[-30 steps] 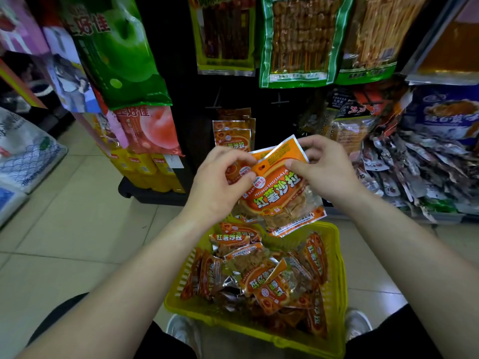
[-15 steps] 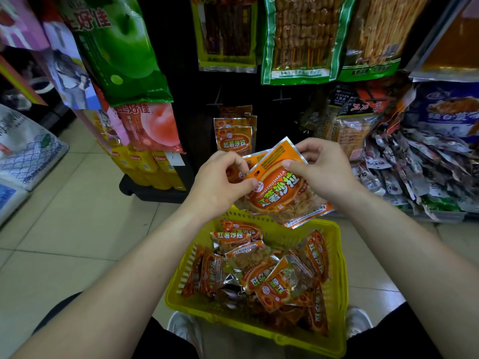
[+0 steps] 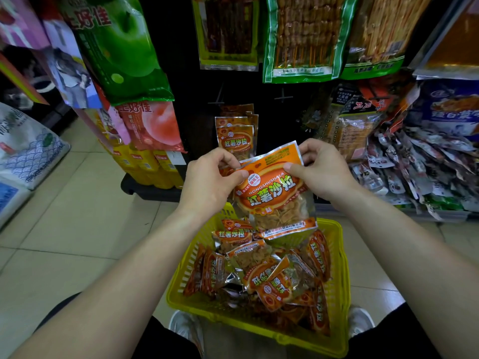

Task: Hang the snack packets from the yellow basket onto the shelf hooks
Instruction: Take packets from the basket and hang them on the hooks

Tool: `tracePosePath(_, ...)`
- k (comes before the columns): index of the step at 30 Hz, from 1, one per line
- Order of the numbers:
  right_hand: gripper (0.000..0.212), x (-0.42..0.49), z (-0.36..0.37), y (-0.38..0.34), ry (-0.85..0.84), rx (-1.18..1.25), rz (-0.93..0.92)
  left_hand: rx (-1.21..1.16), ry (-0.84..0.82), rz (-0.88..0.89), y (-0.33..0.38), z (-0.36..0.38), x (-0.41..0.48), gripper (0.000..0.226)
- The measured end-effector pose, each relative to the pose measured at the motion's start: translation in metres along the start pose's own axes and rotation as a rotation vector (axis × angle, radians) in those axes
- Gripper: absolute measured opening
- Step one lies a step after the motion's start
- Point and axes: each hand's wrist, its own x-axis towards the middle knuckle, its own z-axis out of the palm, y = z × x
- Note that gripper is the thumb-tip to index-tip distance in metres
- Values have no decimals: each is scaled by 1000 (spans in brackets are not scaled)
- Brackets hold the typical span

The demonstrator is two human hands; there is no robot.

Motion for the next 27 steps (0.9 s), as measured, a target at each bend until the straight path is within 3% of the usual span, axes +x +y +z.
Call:
tracePosePath(5,16,2,-4,-2,-53,-119,2,35,-38,34,-1,-2,-1,23)
tracePosePath(14,10,-9,11,-14,-220,-538,-315,97,-138,162,3,6,-7,15)
tracePosePath(22,3,-8,5,-14,-300,-470,-285,115,-377,180,-6,-7,5,18)
tracePosePath(27,11,-3,0,-11,-304,-409,-257,97,-356,218,-10,-12,6,21)
